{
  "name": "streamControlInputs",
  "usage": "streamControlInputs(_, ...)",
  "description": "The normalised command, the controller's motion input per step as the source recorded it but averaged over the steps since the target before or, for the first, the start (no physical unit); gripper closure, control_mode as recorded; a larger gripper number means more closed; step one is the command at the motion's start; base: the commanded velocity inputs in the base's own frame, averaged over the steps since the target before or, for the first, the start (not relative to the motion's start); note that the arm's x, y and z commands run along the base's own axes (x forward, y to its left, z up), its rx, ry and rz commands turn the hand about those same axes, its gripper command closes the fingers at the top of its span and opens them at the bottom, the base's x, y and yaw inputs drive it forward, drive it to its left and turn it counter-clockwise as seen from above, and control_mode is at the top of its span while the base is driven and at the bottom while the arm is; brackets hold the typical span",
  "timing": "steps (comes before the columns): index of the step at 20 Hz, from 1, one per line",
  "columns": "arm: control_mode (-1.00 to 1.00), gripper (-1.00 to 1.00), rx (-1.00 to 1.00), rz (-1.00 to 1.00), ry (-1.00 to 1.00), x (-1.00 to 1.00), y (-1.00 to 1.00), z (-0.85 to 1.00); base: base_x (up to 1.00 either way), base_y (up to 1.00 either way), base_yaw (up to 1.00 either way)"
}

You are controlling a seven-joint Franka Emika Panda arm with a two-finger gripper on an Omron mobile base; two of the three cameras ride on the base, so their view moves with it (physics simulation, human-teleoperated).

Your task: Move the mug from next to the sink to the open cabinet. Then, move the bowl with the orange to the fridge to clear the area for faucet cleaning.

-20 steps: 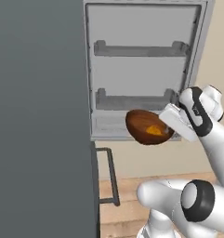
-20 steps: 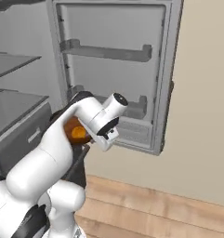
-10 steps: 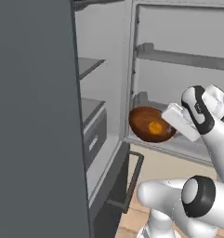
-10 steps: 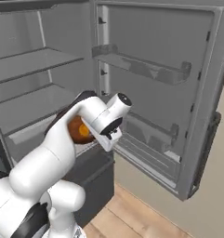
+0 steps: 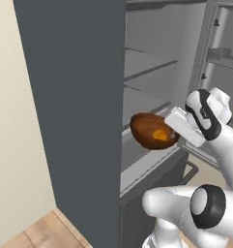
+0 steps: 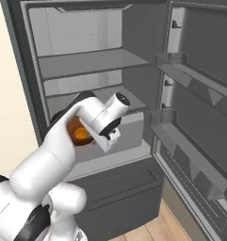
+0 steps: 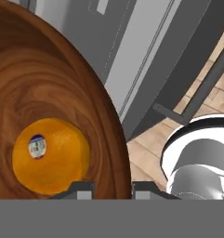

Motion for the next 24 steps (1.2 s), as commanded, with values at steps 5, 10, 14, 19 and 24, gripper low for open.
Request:
streamControlInputs(5, -1.00, 1.00, 0.00, 0.00, 0.02, 0.92, -0.09, 0.00, 0.00, 0.00, 0.00)
streamControlInputs(10, -1.00, 1.00, 0.00, -0.09, 0.02, 1.00, -0.07, 0.26, 0.00, 0.00, 0.00)
streamControlInputs(14, -1.00, 1.00, -0.01, -0.16, 0.01, 0.88, 0.12, 0.13, 0.00, 0.00, 0.00)
streamControlInputs(19, -1.00, 1.00, 0.00, -0.02, 0.02, 0.13, 0.14, -0.04, 0.00, 0.00, 0.00)
streamControlInputs(24, -1.00, 1.00, -0.02, -0.02, 0.02, 0.44, 0.02, -0.17, 0.00, 0.00, 0.00)
